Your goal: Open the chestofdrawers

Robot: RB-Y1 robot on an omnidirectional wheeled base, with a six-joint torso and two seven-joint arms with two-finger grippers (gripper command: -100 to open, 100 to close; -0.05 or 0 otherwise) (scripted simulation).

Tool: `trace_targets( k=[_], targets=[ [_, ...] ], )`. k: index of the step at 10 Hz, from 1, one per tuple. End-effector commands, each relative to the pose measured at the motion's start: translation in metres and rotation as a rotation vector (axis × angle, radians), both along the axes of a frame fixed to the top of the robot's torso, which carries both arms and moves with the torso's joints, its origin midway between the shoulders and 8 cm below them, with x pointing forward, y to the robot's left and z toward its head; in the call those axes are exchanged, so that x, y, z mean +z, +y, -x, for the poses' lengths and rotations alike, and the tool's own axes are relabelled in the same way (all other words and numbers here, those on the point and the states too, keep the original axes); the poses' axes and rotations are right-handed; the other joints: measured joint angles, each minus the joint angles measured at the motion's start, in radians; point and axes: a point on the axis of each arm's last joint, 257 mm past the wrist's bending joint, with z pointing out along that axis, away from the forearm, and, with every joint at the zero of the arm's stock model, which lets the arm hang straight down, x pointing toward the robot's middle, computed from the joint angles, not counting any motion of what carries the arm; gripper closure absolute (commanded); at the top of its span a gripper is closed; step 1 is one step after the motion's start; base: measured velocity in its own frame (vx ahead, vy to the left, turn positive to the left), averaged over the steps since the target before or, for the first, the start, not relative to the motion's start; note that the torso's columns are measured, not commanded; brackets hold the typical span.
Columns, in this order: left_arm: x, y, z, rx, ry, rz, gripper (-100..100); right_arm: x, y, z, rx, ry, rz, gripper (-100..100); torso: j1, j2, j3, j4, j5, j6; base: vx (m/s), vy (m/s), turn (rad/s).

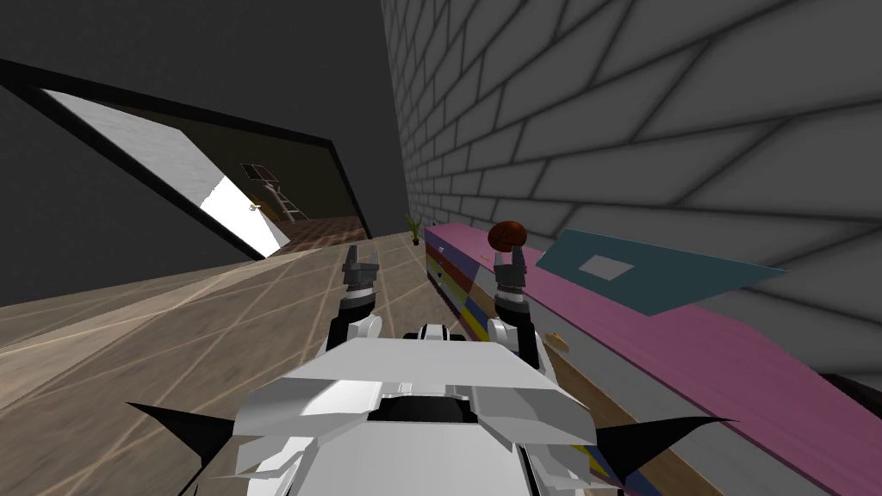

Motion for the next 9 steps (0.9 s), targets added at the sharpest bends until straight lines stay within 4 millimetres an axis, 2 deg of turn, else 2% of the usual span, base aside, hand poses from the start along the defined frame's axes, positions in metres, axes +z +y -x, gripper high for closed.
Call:
trace_targets(
  k=[1, 5, 6, 7, 8, 9],
  targets=[
    [0.000, 0.000, 0.000, 0.000, 0.000, 0.000, 0, -0.028, 0.011, -0.019, 0.022, 0.099, 0.083, -100, 0.000, 0.002, -0.005, 0.003, 0.000, 0.000, 0.022, 0.042, 0.100],
    [0.000, 0.000, 0.000, 0.000, 0.000, 0.000, 0, -0.099, 0.023, -0.053, 0.026, 0.307, 0.207, -100, -0.001, 0.004, -0.005, 0.004, 0.000, 0.000, 0.036, 0.063, 0.152],
    [0.000, 0.000, 0.000, 0.000, 0.000, 0.000, 0, -0.103, 0.022, -0.055, 0.024, 0.319, 0.206, -100, 0.000, 0.003, -0.006, 0.004, 0.000, 0.000, 0.037, 0.055, 0.069],
    [0.000, 0.000, 0.000, 0.000, 0.000, 0.000, 0, -0.125, 0.024, -0.062, 0.022, 0.377, 0.239, -100, -0.002, 0.005, -0.005, 0.004, 0.000, 0.001, 0.035, 0.050, 0.121],
    [0.000, 0.000, 0.000, 0.000, 0.000, 0.000, 0, -0.126, 0.024, -0.063, 0.020, 0.384, 0.238, -100, -0.002, 0.005, -0.005, 0.005, -0.001, 0.000, 0.028, 0.030, 0.076],
    [0.000, 0.000, 0.000, 0.000, 0.000, 0.000, 0, -0.152, 0.025, -0.070, 0.015, 0.452, 0.272, -100, -0.003, 0.005, -0.004, 0.005, -0.001, 0.000, 0.028, 0.038, 0.155]
  ],
)
